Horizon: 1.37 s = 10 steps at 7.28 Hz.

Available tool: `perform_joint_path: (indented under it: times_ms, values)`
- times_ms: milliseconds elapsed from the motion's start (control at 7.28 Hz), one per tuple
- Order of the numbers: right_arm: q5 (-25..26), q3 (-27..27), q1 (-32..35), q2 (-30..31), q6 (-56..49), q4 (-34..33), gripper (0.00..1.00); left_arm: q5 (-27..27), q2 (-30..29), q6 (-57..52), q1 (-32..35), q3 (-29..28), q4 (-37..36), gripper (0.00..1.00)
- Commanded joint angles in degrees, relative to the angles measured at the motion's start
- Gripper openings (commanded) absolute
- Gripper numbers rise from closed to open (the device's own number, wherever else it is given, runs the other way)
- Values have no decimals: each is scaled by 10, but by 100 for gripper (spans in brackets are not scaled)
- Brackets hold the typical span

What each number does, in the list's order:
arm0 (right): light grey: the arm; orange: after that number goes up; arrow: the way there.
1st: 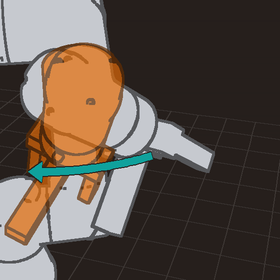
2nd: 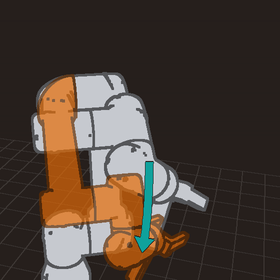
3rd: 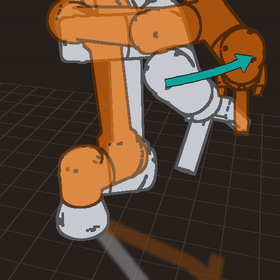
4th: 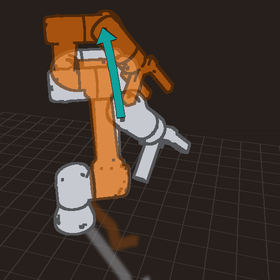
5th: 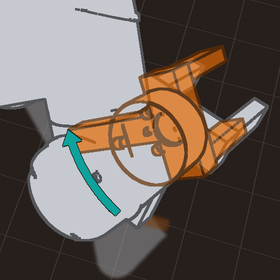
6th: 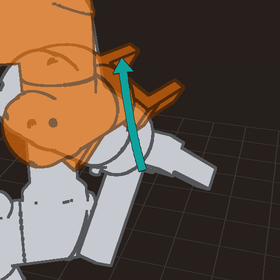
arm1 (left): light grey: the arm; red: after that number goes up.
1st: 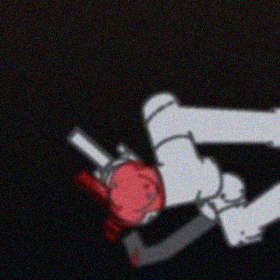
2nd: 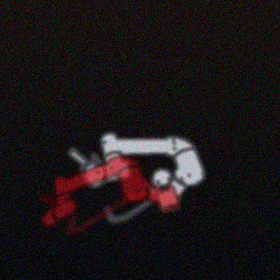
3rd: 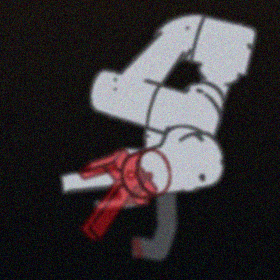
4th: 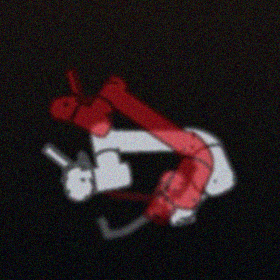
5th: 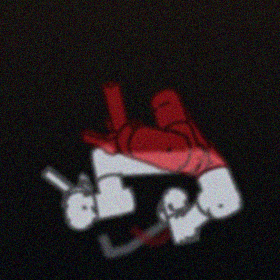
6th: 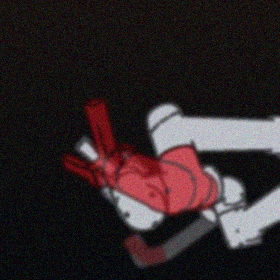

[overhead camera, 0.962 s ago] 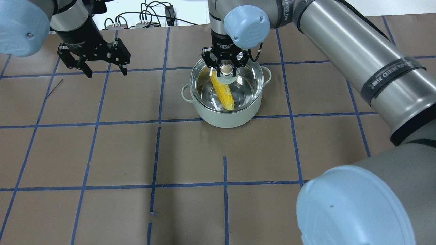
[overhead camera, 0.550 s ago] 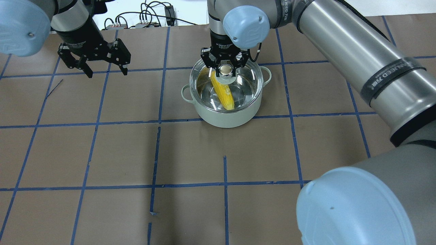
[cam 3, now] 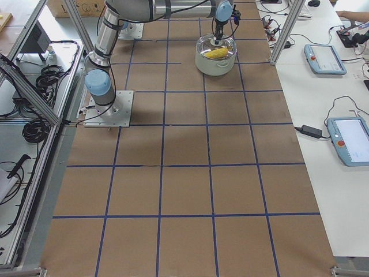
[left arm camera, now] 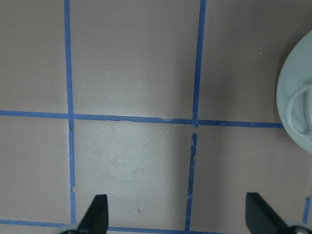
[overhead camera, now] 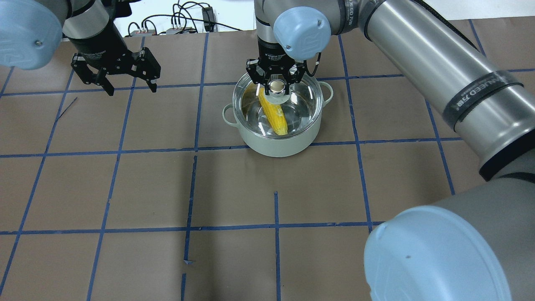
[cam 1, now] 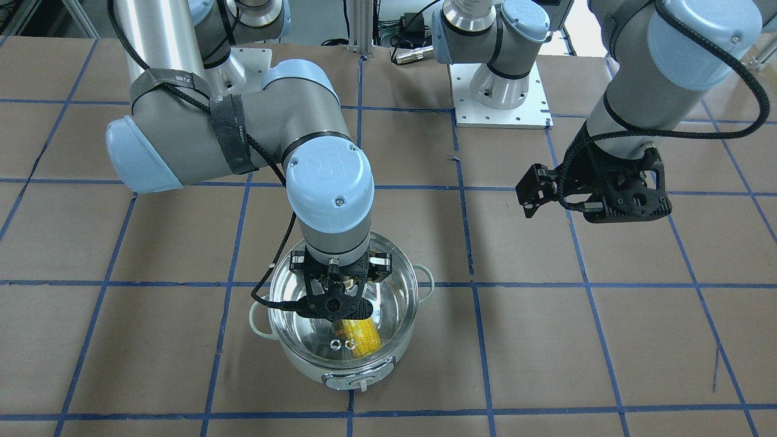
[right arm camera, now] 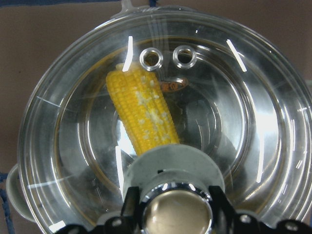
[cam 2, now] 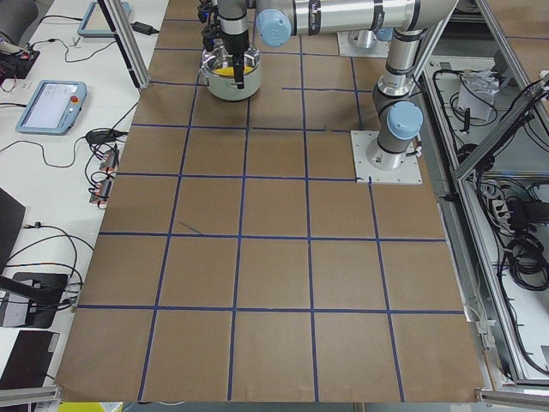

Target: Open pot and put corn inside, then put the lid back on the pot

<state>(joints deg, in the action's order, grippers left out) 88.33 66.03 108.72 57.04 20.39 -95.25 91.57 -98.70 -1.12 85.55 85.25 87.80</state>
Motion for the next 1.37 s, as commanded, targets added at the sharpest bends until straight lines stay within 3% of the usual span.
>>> perform_joint_path:
  times_ms: [0,137,550,962,1099,1237]
  values:
    - [-1,1,0,-1,1,-1,22,0,0,0,0,0,0,100]
    - [-1,0,0,-1,1,0,23,0,0,0,0,1,0,100]
    - [-2,-1,-2,-2,1,-1,49,-2,0,0,0,1,0,100]
    - [-2,-6,-3,-2,1,-3,49,-3,0,0,0,1,-1,100]
    - [-2,0,-4,-2,1,-2,57,-3,0,0,0,1,-1,100]
    - [-2,-1,-4,-2,1,-1,58,-3,0,0,0,1,-1,100]
